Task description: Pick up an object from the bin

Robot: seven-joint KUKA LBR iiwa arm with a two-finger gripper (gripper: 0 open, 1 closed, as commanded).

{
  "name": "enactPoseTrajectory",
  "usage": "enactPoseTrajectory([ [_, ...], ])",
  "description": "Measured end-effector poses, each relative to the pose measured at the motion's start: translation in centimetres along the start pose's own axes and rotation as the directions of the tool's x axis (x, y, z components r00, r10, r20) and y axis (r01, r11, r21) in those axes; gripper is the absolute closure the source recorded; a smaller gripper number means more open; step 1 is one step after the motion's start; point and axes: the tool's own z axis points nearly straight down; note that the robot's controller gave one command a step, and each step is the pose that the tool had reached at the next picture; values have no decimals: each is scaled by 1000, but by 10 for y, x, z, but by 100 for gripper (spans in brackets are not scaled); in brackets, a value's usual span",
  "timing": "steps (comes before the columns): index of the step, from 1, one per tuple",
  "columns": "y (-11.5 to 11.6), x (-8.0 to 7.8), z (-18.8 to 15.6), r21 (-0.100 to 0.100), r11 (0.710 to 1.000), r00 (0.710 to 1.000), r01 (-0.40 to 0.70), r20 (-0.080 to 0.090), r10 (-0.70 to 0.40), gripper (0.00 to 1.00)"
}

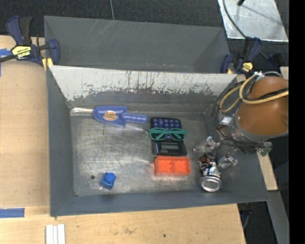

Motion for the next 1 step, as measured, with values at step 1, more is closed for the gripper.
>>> enactPoseTrajectory([
  [1, 1, 0, 0, 2, 1000, 1000, 16, 2, -16, 100],
])
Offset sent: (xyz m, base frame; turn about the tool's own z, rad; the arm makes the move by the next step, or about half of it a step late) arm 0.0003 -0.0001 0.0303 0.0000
